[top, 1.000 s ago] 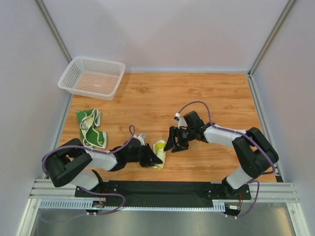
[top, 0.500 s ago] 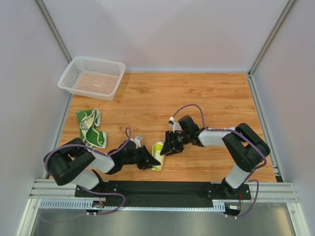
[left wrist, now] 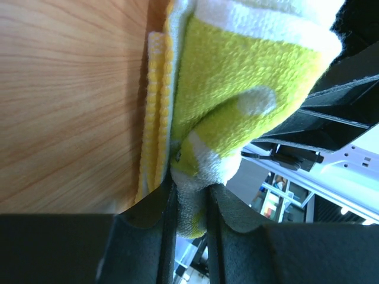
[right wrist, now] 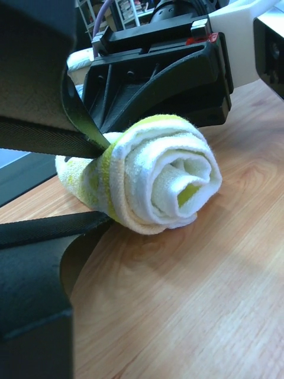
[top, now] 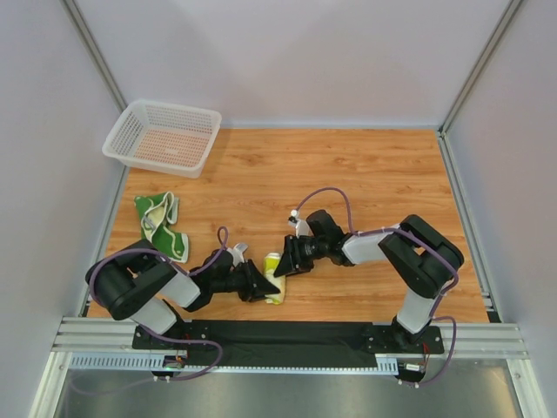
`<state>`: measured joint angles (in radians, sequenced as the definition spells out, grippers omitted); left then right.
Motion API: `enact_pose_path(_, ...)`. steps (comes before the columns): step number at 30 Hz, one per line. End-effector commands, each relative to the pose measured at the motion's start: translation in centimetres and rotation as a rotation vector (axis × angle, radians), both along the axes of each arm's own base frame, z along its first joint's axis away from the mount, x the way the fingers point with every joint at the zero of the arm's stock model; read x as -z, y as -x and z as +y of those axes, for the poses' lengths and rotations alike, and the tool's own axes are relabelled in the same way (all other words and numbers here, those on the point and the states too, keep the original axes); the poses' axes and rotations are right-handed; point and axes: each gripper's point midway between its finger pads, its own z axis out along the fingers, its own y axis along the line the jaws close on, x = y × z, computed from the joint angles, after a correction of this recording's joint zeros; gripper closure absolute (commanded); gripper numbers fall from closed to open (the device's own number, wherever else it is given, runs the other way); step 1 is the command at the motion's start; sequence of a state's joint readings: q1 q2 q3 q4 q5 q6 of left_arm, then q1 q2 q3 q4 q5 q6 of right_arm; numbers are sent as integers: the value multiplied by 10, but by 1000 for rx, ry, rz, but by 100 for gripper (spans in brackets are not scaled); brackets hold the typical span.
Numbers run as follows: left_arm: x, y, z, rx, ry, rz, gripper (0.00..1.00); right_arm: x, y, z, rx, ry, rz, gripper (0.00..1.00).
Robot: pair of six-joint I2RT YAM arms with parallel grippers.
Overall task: Roll the towels
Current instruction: Place the rolled towel into the container
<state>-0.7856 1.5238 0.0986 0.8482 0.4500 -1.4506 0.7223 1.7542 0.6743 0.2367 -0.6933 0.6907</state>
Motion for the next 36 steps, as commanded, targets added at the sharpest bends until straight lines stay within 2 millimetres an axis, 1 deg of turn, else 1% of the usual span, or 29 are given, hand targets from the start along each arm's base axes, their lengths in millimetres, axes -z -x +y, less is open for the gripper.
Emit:
enact_pose_path(1,62,28,43,-17,-242,132,79,22,12,6,3,31,19,60)
enact_pose_path(2,61,28,43,-13,-237,127,78,21,12,8,4,23,15,63)
enact_pose_path(3,61,28,42,-12,-237,126,78,21,11,9,6,19,16,68)
enact_pose_path(5,61,28,43,-5,-240,121,73,21,10,12,13,14,18,74)
enact_pose_path(6,61,28,42,-2,-242,119,71,21,10,13,15,12,19,79)
enact_pose_path(7,62,29,43,4,-247,118,64,19,9,14,18,11,15,83)
enact_pose_path(8,60,27,42,15,-248,102,59,19,8,14,21,13,12,86)
enact_pose_path(9,60,27,42,23,-256,97,55,17,6,14,27,14,8,93)
enact_pose_path(10,58,25,42,25,-270,95,47,14,5,14,34,22,-4,96)
enact_pose_path(11,57,24,41,30,-278,84,44,13,3,13,35,28,-12,98)
enact_pose_path(12,56,23,42,39,-289,69,40,12,2,13,37,37,-18,100)
enact_pose_path(13,54,23,46,41,-315,63,30,12,-1,12,45,61,-20,100)
enact_pose_path(14,48,18,44,43,-325,45,29,11,-3,11,39,73,-36,100)
enact_pose_path(15,45,16,45,65,-348,12,27,8,-6,11,39,82,-49,100)
enact_pose_path(16,45,18,55,64,-409,20,27,8,-9,10,48,101,-63,100)
enact_pose_path(18,23,4,51,68,-413,-68,26,3,-15,8,50,132,-89,100)
enact_pose_path(19,23,6,61,63,-479,-49,26,0,-17,8,49,145,-90,100)
enact_pose_path(21,12,2,66,53,-505,-87,26,-3,-19,7,46,156,-109,100)
enact_pose_path(22,14,3,76,56,-555,-89,26,-5,-21,7,46,160,-116,100)
enact_pose_path(23,10,0,77,50,-566,-103,26,-4,-20,5,46,176,-104,100)
enact_pose_path(25,10,-1,84,41,-601,-115,26,-5,-19,5,41,178,-100,100)
enact_pose_path(30,10,-8,84,31,-620,-136,26,-4,-18,5,40,179,-93,100)
enact_pose_path(32,10,-15,82,21,-619,-164,27,-4,-17,4,40,179,-87,100)
enact_pose_path(33,12,-17,80,25,-620,-168,27,-3,-16,4,36,179,-84,100)
enact_pose_path(34,8,-23,72,26,-593,-187,27,-3,-15,4,35,178,-83,100)
enact_pose_path(35,8,-25,69,27,-590,-192,27,-4,-15,4,35,180,-82,100)
enact_pose_path(36,12,-25,68,41,-597,-185,27,-4,-15,4,33,178,-83,100)
